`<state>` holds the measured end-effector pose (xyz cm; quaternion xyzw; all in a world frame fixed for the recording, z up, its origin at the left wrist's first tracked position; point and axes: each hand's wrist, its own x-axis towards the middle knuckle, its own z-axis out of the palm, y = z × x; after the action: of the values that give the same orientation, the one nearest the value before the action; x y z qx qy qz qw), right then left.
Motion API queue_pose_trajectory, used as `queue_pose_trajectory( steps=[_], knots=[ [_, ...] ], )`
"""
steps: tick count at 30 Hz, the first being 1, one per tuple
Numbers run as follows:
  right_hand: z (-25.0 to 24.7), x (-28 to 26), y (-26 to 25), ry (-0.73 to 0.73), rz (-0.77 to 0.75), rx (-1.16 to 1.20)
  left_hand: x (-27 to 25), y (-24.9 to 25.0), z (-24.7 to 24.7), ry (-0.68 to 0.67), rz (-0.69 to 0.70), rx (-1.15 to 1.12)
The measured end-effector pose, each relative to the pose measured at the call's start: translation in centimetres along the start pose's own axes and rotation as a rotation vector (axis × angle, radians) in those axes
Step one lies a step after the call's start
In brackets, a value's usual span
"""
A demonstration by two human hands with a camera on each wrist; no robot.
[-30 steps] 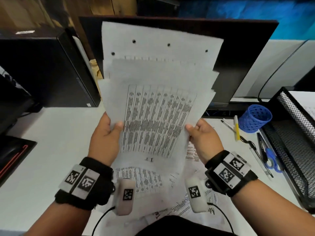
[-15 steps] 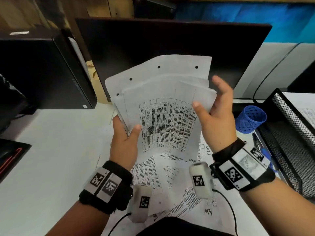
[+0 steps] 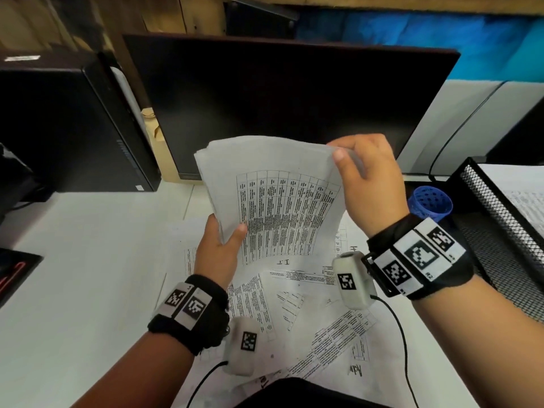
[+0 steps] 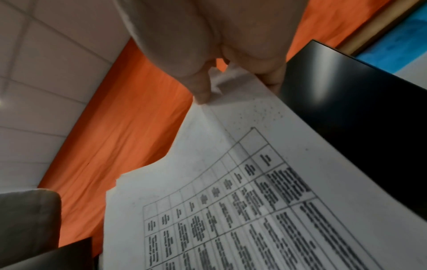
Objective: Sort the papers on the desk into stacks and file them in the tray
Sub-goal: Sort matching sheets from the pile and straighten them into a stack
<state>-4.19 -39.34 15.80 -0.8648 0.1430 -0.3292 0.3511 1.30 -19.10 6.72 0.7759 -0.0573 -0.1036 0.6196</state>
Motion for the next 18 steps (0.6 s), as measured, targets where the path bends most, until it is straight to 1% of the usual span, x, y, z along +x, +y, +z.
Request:
queue_pose_trajectory(
  steps=[2, 4, 5, 7, 9, 11, 13, 15, 16, 18],
  knots=[
    [-0.1, -0.4, 0.0, -0.005, -0.100, 0.030, 0.3, -0.2, 0.2, 0.021, -0.017, -0.001],
    [-0.1, -0.6, 0.4, -0.030, -0.202, -0.056, 0.3, -0.4, 0.3, 0.031, -0.022, -0.036],
    [-0.1, -0.6, 0.9, -0.036, -0.226, -0.120, 0.2, -0.5, 0.2, 0.027, -0.019, -0.058],
    [-0.1, -0.4, 1.7, -0.021, -0.210, -0.188, 0.2, -0.8, 0.0, 0.000, -0.025, -0.072],
    [0.0, -0.3, 2.3, 0.008, -0.207, -0.188, 0.3, -1.1, 0.0, -0.042, -0.029, -0.053],
    [0.2, -0.4, 2.2, -0.002, -0.244, -0.183, 0.3, -1.2, 0.1, -0.067, -0.018, -0.025],
    [0.2, -0.8, 1.8, -0.020, -0.290, -0.150, 0.3, -0.9, 0.2, -0.050, 0.002, -0.038],
    [0.1, -1.0, 1.4, 0.004, -0.259, -0.047, 0.3, -0.5, 0.1, -0.005, 0.013, -0.065],
    [0.0, -1.2, 1.4, 0.033, -0.194, 0.050, 0.3, -0.4, 0.0, 0.017, 0.016, -0.078],
    [0.0, -1.8, 1.4, 0.075, 0.005, 0.308, 0.4, -0.4, -0.2, 0.041, 0.021, -0.107]
  ],
)
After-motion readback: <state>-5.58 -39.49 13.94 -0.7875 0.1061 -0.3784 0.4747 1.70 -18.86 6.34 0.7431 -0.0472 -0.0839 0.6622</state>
